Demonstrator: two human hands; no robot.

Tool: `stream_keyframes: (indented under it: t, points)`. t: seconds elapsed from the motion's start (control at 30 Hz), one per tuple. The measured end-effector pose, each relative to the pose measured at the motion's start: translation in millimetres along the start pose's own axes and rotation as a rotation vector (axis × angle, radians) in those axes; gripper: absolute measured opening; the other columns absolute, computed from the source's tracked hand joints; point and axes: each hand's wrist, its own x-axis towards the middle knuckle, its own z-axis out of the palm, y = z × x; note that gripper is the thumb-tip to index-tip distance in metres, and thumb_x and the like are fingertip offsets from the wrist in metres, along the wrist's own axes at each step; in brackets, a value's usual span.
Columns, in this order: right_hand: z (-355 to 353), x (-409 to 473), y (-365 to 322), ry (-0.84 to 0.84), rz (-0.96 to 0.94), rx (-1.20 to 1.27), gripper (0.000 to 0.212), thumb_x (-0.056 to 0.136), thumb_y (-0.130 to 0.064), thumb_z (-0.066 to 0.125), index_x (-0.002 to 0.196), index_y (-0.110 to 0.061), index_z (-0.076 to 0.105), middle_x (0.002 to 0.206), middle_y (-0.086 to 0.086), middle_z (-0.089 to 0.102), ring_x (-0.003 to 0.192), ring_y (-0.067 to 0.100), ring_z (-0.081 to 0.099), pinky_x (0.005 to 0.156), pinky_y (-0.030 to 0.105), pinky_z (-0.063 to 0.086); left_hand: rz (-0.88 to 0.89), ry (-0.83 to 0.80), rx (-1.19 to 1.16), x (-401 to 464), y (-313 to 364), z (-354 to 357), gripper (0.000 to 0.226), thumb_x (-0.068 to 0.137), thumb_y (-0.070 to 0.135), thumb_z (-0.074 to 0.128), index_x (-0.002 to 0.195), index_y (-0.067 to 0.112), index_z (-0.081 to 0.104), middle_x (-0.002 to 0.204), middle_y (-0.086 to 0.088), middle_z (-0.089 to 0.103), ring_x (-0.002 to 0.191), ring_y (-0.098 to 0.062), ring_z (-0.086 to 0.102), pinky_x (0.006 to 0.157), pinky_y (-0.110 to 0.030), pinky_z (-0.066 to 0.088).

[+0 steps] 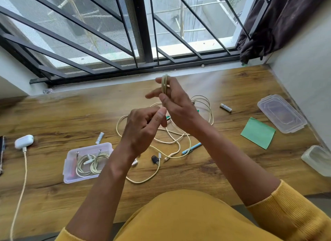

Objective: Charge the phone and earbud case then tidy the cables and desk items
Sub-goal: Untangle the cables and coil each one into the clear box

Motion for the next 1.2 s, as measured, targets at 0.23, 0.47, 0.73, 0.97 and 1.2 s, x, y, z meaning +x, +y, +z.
stream_keyframes:
  t: [0.23, 0.47, 0.73, 0.97, 1.2]
  points:
    - [-9, -14, 7, -0.21, 0.056, -0.022, 0.026, 0.105, -0.022, 0.043, 0.109, -0.001, 0.058, 0.076, 0.008, 0.068, 0.079, 0.024, 0.061, 0.078, 0.046, 0.045, 0.053, 0.064, 0.025, 18, -6, -29, 0.047, 0.102, 0.041, 0.061, 0.063, 0.017, 0.072, 0.047, 0.003, 0.056, 0.043, -0.017, 0.049, 0.046, -0.033, 0.037]
    - [-13, -18, 2, -0.439, 0.12, 0.087, 0.034, 0.093, -0.03, 0.048, 0.11, -0.006, 0.065, 0.071, 0.006, 0.052, 0.065, 0.024, 0.047, 0.062, 0.046, 0.039, 0.104, -0.056, 0.004, 32, -12, -40, 0.033, 0.097, 0.035, 0.072, 0.072, 0.014, 0.077, 0.063, 0.002, 0.074, 0.052, -0.027, 0.069, 0.044, -0.048, 0.051]
    - [-20, -20, -6, -0.545, 0.131, 0.329, 0.035, 0.094, -0.009, 0.042, 0.111, 0.012, 0.064, 0.066, 0.013, 0.045, 0.058, 0.026, 0.042, 0.057, 0.042, 0.036, 0.068, 0.061, -0.038, 36, -20, -41, 0.039, 0.097, 0.036, 0.073, 0.065, 0.015, 0.062, 0.053, 0.004, 0.048, 0.048, -0.016, 0.04, 0.049, -0.029, 0.032]
    - [-18, -14, -18, -0.422, 0.073, 0.653, 0.045, 0.098, -0.006, 0.031, 0.125, 0.018, 0.058, 0.066, 0.01, 0.042, 0.06, 0.024, 0.046, 0.062, 0.034, 0.046, -0.154, 0.292, -0.306, 26, -26, -4, 0.06, 0.111, 0.035, 0.044, 0.061, 0.002, 0.044, 0.054, -0.004, 0.036, 0.047, -0.018, 0.029, 0.054, -0.031, 0.031]
    - [-23, -2, -21, -0.204, 0.057, 0.841, 0.048, 0.107, -0.009, 0.022, 0.137, 0.015, 0.05, 0.072, 0.01, 0.057, 0.074, 0.031, 0.064, 0.076, 0.035, 0.051, -0.192, 0.323, -0.257, 12, -24, 20, 0.058, 0.11, 0.047, 0.039, 0.063, 0.015, 0.049, 0.056, 0.0, 0.044, 0.05, -0.017, 0.036, 0.052, -0.038, 0.03]
